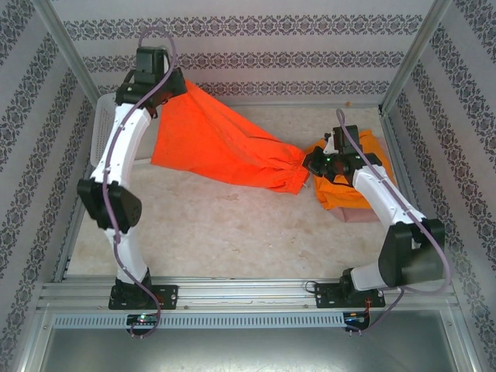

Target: Fold and stack the shorts

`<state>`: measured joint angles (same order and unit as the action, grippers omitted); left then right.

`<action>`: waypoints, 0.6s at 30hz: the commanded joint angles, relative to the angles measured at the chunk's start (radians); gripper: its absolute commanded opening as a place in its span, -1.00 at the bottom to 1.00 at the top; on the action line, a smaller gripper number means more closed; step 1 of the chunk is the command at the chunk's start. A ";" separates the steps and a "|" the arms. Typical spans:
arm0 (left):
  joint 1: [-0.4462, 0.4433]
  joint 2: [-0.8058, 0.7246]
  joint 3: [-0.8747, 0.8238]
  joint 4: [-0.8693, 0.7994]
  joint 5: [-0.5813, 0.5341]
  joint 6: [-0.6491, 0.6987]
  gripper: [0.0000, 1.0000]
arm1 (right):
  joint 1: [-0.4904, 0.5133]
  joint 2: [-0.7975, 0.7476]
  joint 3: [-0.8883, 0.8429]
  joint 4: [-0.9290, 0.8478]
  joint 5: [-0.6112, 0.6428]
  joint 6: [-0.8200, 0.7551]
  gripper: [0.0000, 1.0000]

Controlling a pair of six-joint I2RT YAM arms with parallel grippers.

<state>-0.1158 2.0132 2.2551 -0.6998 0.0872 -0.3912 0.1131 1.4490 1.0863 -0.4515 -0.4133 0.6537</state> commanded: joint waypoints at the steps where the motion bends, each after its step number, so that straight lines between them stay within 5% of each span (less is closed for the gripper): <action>1: 0.001 0.142 0.211 -0.108 0.014 0.017 -1.00 | -0.018 0.046 0.048 0.014 0.003 0.022 -0.91; 5: 0.001 0.330 0.443 -0.138 0.023 -0.006 -1.00 | -0.027 0.113 0.078 0.018 0.020 0.035 -0.86; 13: 0.001 0.492 0.449 0.103 0.074 -0.088 -0.99 | -0.038 0.256 0.171 0.022 0.024 0.067 -0.53; 18: 0.008 0.553 0.496 0.179 0.106 -0.125 0.07 | -0.079 0.240 0.230 0.013 -0.004 0.113 0.04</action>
<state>-0.1162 2.5683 2.6904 -0.6201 0.1623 -0.4767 0.0612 1.7252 1.2690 -0.4366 -0.4088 0.7368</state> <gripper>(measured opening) 0.451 0.485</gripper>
